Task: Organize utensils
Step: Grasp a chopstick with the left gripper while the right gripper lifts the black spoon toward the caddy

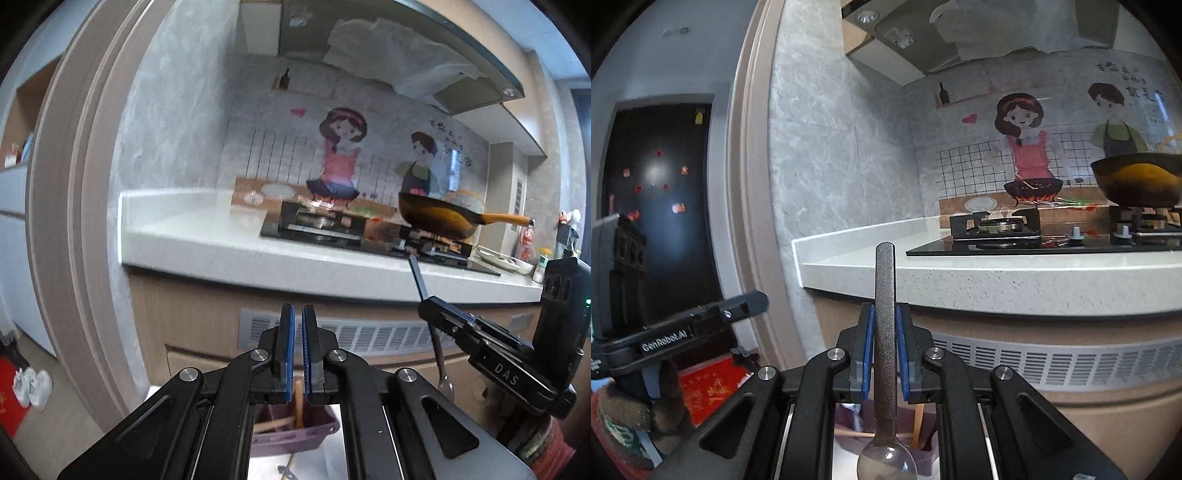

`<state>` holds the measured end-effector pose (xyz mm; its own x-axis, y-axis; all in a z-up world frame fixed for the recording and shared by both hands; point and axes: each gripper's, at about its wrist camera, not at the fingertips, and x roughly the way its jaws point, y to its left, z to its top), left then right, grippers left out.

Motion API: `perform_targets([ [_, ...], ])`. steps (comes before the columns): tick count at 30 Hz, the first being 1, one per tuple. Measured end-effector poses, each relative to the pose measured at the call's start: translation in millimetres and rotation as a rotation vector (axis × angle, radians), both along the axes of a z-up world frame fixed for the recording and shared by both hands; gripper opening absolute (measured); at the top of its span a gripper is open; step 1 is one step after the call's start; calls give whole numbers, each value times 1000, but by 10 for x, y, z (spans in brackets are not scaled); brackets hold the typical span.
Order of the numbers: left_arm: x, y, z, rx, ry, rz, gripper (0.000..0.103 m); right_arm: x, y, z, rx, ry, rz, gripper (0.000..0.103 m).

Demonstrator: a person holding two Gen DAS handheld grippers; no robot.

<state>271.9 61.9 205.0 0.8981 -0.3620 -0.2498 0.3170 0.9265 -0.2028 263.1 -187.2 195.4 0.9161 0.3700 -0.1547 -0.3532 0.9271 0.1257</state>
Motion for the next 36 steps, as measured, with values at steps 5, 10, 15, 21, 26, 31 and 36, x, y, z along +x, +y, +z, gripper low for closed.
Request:
perform_targets([
  [5,153,113,-494,23,111,19,4,154,-42,-238,-27,61,-24,11],
  [10,276,240,-964,-13,237,42,4,240,-93,-571,-31,154,-47,11],
  [15,193,194,-1340,1,304,52,4,263,-106,-730,-27,179,-44,11],
  [21,219,234,-1717,-19,401,37,4,432,16,-770,-15,138,-25,11],
  [26,260,370,-1837,-25,428,47,5,834,250,-740,-24,78,-14,11],
  [31,289,493,-1963,-28,439,56,5,1255,481,-979,-74,83,-20,11],
  [36,406,575,-2150,-50,481,70,5,1477,512,-1266,-98,118,-51,11],
])
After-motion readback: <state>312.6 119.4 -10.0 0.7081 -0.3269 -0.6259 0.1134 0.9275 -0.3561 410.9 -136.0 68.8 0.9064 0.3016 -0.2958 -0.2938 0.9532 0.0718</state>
